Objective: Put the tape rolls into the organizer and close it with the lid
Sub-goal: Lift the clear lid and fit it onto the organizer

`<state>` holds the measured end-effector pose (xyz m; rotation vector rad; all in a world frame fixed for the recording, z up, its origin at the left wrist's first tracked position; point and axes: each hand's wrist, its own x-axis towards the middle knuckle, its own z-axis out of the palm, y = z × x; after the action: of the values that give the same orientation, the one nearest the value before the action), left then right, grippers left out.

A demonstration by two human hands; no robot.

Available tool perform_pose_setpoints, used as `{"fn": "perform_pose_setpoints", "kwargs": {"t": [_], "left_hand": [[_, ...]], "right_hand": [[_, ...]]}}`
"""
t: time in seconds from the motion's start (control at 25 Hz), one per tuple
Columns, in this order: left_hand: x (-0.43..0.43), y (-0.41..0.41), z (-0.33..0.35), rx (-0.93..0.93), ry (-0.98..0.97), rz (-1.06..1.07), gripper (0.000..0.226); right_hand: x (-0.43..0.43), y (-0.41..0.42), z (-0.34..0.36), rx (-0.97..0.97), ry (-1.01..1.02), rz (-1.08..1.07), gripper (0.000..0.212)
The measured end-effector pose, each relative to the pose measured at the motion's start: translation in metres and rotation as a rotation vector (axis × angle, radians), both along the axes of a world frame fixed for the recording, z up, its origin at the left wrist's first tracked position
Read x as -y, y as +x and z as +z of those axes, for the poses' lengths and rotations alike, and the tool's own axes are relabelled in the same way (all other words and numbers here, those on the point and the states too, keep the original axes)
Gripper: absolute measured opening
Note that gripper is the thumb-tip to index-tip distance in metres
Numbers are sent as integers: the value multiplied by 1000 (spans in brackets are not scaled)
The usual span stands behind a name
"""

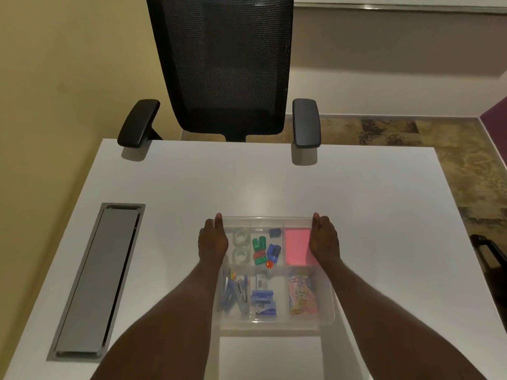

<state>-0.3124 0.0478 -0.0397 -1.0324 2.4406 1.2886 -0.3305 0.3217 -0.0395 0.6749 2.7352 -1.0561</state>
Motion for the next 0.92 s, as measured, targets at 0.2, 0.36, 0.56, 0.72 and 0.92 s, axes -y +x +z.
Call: {"fn": "perform_pose_setpoints", "kwargs": {"t": [0.2, 0.36, 0.56, 0.72, 0.92], "left_hand": [[-6, 34, 9, 56, -57, -59, 52], [-8, 80, 7, 4, -87, -60, 48], [-12, 132, 7, -29, -99, -34, 48], [-14, 155, 6, -27, -114, -20, 49], [-22, 179, -2, -53, -251, -13, 45]], "right_hand": [[-3, 33, 11, 94, 20, 6, 48], [-3, 84, 8, 115, 36, -12, 44], [-4, 138, 5, 120, 45, -25, 42], [-2, 164, 3, 88, 10, -59, 41], [5, 188, -5, 6, 32, -108, 35]]}}
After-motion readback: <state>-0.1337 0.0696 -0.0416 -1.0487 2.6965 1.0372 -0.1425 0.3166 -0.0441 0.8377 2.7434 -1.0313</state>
